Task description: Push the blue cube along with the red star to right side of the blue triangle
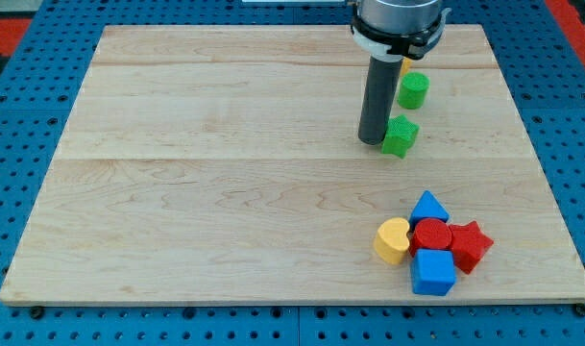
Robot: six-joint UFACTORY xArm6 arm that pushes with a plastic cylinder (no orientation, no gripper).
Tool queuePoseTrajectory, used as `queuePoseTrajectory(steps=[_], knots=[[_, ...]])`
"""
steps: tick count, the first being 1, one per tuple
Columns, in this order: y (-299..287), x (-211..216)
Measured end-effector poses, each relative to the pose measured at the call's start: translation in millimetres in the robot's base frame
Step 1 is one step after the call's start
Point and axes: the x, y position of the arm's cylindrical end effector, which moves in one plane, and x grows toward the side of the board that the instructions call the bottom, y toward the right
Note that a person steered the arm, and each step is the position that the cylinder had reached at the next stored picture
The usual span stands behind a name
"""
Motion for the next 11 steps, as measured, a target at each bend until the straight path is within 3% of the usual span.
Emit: queuePoseTrajectory(steps=[2,4,8,9,10,11], knots=[[31,0],[-39,19],[-91,174],[-77,205],[-56,204],[4,205]])
